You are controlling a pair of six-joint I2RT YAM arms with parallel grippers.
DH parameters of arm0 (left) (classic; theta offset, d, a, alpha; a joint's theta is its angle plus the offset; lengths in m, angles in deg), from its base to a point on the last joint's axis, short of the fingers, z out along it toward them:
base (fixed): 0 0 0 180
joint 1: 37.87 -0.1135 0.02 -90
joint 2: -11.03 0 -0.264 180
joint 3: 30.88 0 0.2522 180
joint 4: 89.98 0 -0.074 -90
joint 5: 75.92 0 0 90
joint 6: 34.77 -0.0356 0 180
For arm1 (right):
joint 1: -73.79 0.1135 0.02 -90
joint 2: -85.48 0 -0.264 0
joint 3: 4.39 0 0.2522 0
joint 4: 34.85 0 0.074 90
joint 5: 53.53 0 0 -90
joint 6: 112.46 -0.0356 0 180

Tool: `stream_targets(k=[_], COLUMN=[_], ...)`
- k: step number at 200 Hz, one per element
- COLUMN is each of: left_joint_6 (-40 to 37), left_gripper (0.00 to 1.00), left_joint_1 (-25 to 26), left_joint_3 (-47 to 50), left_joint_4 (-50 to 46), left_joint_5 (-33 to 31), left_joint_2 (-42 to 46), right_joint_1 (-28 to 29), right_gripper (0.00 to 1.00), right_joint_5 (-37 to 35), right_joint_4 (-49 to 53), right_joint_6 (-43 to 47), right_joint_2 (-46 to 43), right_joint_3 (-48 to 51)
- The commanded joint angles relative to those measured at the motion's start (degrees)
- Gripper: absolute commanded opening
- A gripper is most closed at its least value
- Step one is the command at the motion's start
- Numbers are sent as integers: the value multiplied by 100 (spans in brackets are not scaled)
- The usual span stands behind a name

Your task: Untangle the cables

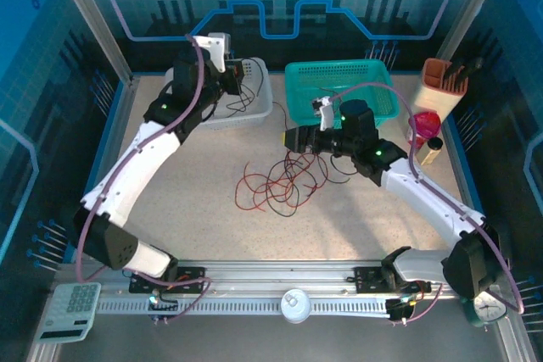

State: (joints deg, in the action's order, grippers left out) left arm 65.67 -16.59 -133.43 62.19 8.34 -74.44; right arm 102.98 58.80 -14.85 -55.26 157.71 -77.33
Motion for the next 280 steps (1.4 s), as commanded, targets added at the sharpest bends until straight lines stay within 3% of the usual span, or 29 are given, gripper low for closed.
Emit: stream_targets(k=[1,82,194,213,247,280], left_joint_6=[-625,-1776,-1387,-1202,-994,-915], left_gripper=[0,0,2,10,39,55], left_joint_1=[-228,-716,-1166,-1311,-1507,-1565], left_joint_3=[-392,-1635,-2368,-2414,-2415,-2371], left_joint_4=[425,30,-1400,-1649,-1919,-1916], left_joint_5=[60,-294,-545,-577,-601,-588], left_joint_2=[-419,-2184,-3641,-3744,-3737,-3544], right_joint_1=[-42,-237,-361,-385,-402,-397], right_gripper=[76,76,76,76,76,76], right_joint_5=[-97,-70,-63,-53,-66,-62], right_joint_4=[161,437,503,509,501,480], right_joint_6=[73,197,221,212,199,186], right_joint_2=[-173,-411,-529,-560,-602,-577], right_joint_3=[111,146,222,256,318,321])
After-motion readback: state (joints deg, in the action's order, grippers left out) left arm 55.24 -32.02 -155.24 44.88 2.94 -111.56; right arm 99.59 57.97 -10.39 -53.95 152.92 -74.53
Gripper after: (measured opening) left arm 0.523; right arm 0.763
